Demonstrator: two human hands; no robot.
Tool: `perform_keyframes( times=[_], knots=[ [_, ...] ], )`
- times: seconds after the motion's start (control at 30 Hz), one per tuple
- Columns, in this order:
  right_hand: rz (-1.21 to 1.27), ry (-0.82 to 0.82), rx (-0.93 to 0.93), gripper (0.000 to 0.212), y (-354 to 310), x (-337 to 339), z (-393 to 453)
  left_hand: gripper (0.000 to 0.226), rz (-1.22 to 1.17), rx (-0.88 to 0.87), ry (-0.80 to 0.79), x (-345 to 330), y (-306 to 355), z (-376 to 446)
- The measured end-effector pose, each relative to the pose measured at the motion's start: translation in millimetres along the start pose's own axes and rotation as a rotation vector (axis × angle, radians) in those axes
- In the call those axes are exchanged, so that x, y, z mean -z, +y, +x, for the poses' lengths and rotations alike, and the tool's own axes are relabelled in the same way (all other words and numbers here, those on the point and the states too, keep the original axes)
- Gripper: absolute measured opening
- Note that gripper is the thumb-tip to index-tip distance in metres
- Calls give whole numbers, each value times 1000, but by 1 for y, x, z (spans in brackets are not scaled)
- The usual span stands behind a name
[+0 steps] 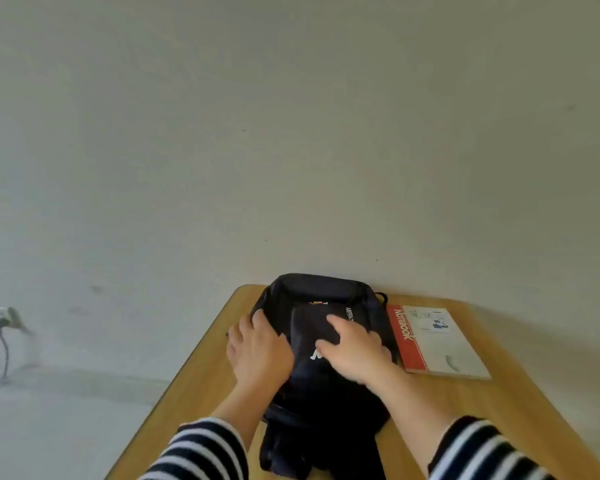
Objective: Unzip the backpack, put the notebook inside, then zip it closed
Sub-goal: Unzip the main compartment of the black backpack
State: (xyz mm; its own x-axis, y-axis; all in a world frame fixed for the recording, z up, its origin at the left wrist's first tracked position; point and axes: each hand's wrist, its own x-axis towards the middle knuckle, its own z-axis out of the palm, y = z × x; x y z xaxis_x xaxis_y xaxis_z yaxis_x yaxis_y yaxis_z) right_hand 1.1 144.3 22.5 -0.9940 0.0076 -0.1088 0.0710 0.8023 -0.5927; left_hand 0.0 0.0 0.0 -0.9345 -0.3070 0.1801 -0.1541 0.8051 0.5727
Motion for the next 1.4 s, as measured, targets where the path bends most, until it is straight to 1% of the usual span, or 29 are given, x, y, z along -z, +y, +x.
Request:
perform_keyframes(
  times=[0.07,0.1,0.17,0.3,0.43,0.53,0.73,0.9,0.97,1.03,1.1,1.17,1.23,1.27,1.4],
  knots=[
    [-190,-110,-78,69,3,-16,-5,64,-9,146,-18,-3,-15,-2],
    [-264,-147,-96,71,6,-25,-8,66,-18,189,-42,-7,-23,-4],
    [-357,-166,-95,75,13,-40,-9,65,-49,219,-101,-11,-36,-7],
    [-430,-155,-64,77,20,-46,-12,59,-71,159,-147,-16,-41,-18],
    [-449,-180,-1,75,30,-42,-22,58,8,138,-169,-11,-38,-39],
    [-471,-198,53,73,42,-35,-33,57,20,136,-212,-4,-36,-59],
    [-489,-281,138,71,63,-15,-58,51,57,112,-316,5,-40,-105],
    [-524,-345,130,72,69,-2,-80,49,27,90,-357,15,-45,-133],
    [-552,-360,103,75,62,3,-86,49,-25,106,-347,24,-46,-136],
    [-569,-326,112,79,46,3,-91,46,-80,133,-302,33,-49,-133],
    [-537,-236,210,78,21,-2,-95,46,-136,171,-245,39,-55,-122],
    [-444,-165,348,70,-5,-15,-97,47,-190,217,-191,43,-61,-109],
    [-345,-185,430,62,-29,-33,-95,47,-218,251,-140,44,-66,-96],
    [-333,-204,452,60,-38,-44,-92,48,-222,258,-129,45,-68,-91],
    [-383,-217,441,61,-60,-81,-70,58,-219,224,-162,42,-76,-78]
  ],
)
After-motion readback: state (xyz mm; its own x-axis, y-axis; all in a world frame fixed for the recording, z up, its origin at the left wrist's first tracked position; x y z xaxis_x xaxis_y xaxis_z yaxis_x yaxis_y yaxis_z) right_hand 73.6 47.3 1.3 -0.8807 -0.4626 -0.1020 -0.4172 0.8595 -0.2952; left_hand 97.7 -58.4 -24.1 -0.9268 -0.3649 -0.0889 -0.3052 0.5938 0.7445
